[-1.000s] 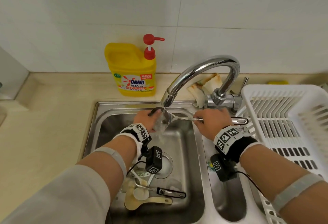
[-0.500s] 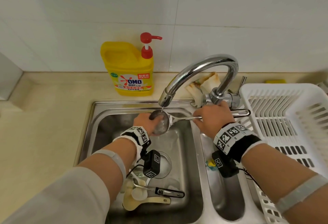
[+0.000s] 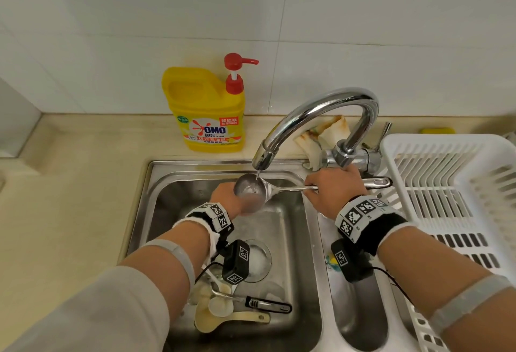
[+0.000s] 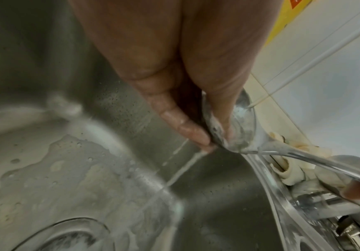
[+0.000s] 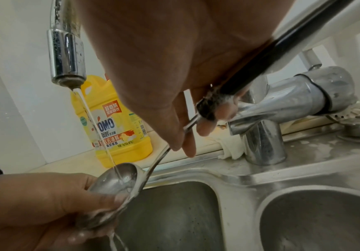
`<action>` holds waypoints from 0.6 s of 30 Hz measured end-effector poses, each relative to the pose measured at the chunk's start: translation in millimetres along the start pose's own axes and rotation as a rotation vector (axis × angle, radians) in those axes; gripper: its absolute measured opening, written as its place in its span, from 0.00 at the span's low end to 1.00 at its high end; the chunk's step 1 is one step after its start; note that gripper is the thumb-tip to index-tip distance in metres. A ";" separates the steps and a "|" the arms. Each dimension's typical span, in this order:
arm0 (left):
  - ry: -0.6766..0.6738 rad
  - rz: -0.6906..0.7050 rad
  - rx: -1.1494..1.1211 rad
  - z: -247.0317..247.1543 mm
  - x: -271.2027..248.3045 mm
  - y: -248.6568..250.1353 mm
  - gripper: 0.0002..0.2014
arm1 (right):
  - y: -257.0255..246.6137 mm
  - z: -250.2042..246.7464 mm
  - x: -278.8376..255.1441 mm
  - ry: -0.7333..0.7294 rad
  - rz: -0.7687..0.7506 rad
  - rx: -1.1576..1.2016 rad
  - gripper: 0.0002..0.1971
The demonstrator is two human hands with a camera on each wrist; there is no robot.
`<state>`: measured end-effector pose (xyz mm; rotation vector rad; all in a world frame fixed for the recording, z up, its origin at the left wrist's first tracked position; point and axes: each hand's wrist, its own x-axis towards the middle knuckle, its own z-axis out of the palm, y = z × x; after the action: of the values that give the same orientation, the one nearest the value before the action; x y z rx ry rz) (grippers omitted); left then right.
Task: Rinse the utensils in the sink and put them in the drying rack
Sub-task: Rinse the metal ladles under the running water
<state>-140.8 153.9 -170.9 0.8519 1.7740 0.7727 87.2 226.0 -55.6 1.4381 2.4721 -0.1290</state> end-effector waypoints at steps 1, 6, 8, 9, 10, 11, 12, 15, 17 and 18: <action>0.025 -0.014 -0.025 -0.1 -1.1 3.2 0.15 | -0.4 0.3 0.2 -0.002 0.002 0.014 0.13; 0.057 -0.068 -0.093 -0.3 9.5 6.5 0.17 | -0.6 2.7 1.2 0.036 0.030 0.040 0.13; -0.008 -0.005 0.018 0.2 9.0 7.5 0.13 | 0.2 3.5 0.3 0.052 0.036 0.010 0.13; -0.033 0.027 0.071 1.8 9.0 7.4 0.15 | 1.1 3.2 -0.4 0.053 0.038 -0.006 0.14; -0.053 0.062 0.130 2.5 5.6 9.6 0.20 | 2.2 2.1 -1.0 0.046 0.041 -0.022 0.15; -0.059 0.081 0.148 4.0 1.7 12.7 0.25 | 3.4 0.8 -1.2 0.033 0.044 -0.037 0.15; -0.064 0.096 0.162 6.1 -0.7 12.9 0.28 | 4.8 -1.1 -1.5 0.019 0.048 -0.053 0.17; -0.074 0.074 0.110 14.2 -0.8 8.4 0.32 | 9.0 -6.9 -2.5 -0.002 0.055 -0.103 0.20; -0.071 0.090 0.129 18.7 -2.5 9.7 0.27 | 10.8 -10.7 -3.0 -0.015 0.046 -0.130 0.21; -0.045 0.121 0.180 22.0 -2.0 9.8 0.22 | 11.3 -12.8 -2.7 -0.027 0.038 -0.135 0.21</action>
<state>-117.5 160.3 -168.9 1.0966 1.7837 0.6731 95.7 232.2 -41.9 1.4166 2.3810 0.0263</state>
